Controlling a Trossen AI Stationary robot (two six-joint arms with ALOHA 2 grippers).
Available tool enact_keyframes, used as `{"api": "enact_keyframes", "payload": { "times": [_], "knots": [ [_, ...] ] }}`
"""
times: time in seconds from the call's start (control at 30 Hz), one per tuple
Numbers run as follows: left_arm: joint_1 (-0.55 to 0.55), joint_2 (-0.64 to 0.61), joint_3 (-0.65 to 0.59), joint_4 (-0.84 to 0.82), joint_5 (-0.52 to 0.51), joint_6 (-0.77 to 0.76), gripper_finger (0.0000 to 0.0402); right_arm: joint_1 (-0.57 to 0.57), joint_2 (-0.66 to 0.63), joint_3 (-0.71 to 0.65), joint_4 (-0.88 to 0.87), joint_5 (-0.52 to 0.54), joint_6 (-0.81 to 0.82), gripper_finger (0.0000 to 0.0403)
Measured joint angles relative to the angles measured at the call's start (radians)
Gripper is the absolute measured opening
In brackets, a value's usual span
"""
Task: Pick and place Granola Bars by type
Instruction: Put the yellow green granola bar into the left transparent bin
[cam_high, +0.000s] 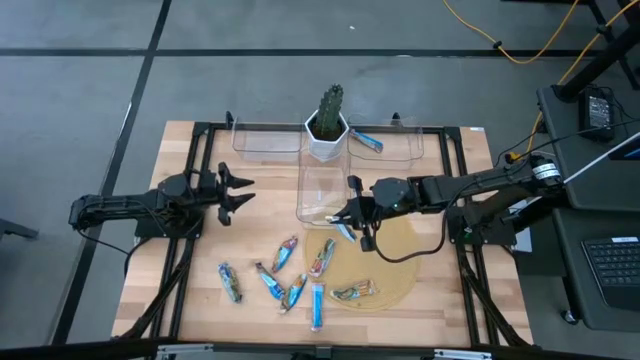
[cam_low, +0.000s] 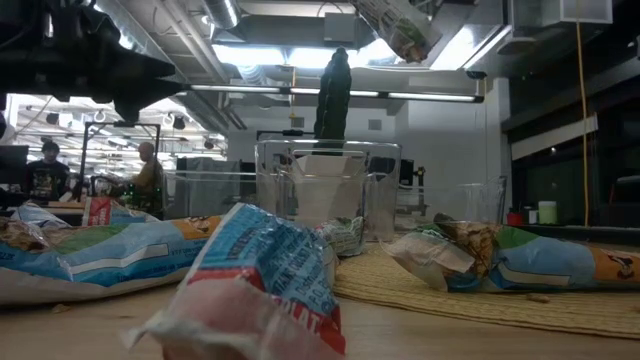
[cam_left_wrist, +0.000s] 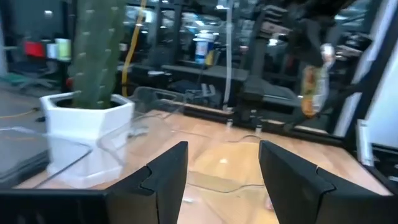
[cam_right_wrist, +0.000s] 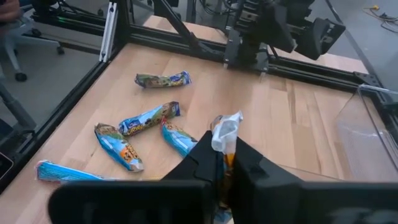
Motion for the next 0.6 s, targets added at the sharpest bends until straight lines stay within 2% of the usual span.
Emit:
{"api": "enact_keyframes", "payload": {
  "times": [0.17, 0.37, 0.6],
  "knots": [
    [0.000, 0.000, 0.000, 0.000, -0.024, 0.053, 0.0191, 0.000, 0.000, 0.000, -0.001, 0.000, 0.000, 0.0023],
    [0.000, 0.000, 0.000, 0.000, -0.060, 0.044, 0.0191, 0.000, 0.000, 0.000, -0.001, 0.000, -0.005, 0.0015],
    [0.000, 0.009, 0.000, 0.052, 0.061, 0.025, 0.0190, -0.008, 0.000, 0.000, -0.001, 0.001, -0.010, 0.0029]
  ]
}}
